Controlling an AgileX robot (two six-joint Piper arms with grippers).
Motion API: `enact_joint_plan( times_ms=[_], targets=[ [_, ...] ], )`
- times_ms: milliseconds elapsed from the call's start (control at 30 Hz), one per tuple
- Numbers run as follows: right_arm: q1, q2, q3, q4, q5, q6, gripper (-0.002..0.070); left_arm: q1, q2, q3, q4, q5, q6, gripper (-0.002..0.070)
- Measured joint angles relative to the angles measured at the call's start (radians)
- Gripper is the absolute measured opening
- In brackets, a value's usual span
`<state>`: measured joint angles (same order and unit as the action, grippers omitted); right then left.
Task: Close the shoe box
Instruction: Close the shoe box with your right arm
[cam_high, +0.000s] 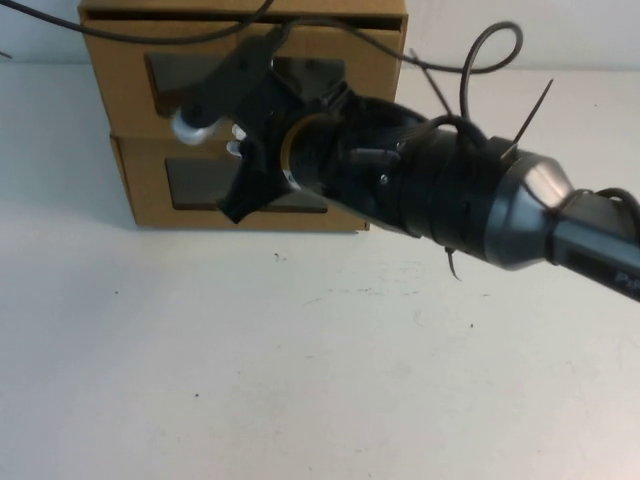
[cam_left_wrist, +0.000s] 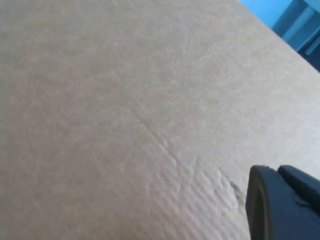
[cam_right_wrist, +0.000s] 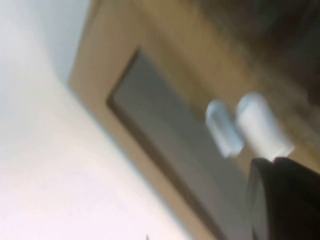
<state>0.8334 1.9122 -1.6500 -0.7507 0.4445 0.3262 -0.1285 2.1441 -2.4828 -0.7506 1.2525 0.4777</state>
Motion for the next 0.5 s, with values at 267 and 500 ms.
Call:
enact_joint_plan(
  times_ms=[267, 500],
  targets=[
    [-0.031, -0.056, 0.0, 0.002, -0.108, 0.042, -0.0013, 0.0, -0.005, -0.003, 0.044, 0.002, 0.0, -0.0006],
    [-0.063, -0.056, 0.0, 0.0, -0.177, 0.095, -0.0013, 0.014, -0.005, -0.003, 0.053, 0.004, 0.0, -0.0006]
  ],
)
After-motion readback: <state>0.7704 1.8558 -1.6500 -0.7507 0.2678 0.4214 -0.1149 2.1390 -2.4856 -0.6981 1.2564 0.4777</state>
